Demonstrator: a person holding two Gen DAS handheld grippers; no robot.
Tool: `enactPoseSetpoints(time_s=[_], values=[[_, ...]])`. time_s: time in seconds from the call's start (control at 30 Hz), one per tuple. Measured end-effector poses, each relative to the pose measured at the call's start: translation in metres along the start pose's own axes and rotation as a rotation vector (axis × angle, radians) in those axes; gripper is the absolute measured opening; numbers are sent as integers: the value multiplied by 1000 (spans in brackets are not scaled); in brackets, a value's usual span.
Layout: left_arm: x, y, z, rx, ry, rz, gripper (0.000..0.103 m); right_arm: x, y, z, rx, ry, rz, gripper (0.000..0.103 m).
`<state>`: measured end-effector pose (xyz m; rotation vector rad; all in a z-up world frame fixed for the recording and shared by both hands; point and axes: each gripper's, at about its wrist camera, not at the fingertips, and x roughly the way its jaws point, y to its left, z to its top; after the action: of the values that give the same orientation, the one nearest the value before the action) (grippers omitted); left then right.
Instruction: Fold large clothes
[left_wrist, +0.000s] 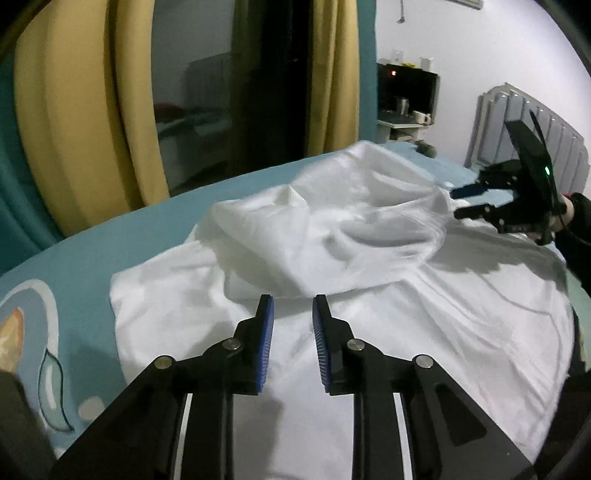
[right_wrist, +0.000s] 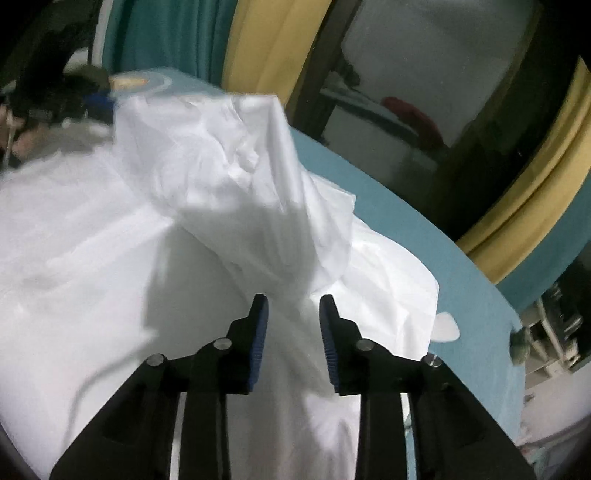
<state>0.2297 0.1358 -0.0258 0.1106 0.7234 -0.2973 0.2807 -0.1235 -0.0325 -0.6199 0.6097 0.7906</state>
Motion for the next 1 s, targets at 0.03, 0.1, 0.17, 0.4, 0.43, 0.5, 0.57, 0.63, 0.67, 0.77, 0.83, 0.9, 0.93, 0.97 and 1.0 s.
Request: enactPoseSetpoints(time_s=[0.03,0.1,0.17,0.4,0.43,0.5,0.57,0.63,0.67,0.77,0.83,0.9,0.93,0.97,1.0], values=[[-4,-3,-2,1,3,-7,31,-7,0,3,17,-21,31,39],[-11,-8,-7,2,5,-14,36,-19,3,10,48,-74,96,52],[-13,-10,-9,-6,6,-22,37,-21,12,23,74,-120,148,63],[-12,-6,10,-94,-26,21,37,48,49,66,94,-67,159,50],[-13,-6,15,-107,-38,20,37,58,55,65,98,-37,170,26],[-13,-5,25,-122,-58,13,37,76,67,62,94,12,183,9],[-10,-5,37,-127,-71,8,37,72,76,58,93,15,209,4],[-3,-4,50,-139,-75,16,37,63,88,52,76,4,196,4],[2,-1,56,-151,-73,24,37,57,98,49,41,3,142,4],[23,7,75,-198,-54,56,37,46,122,40,-17,26,84,5],[38,10,90,-221,-49,45,37,35,128,38,-30,15,101,6],[54,14,101,-242,-25,16,37,20,123,43,-22,-28,117,16],[64,16,107,-257,-8,12,37,14,115,49,-3,-46,114,29],[73,19,111,-272,6,13,37,8,103,57,32,-72,93,36],[80,20,113,-281,17,14,37,6,92,65,67,-93,72,50]])
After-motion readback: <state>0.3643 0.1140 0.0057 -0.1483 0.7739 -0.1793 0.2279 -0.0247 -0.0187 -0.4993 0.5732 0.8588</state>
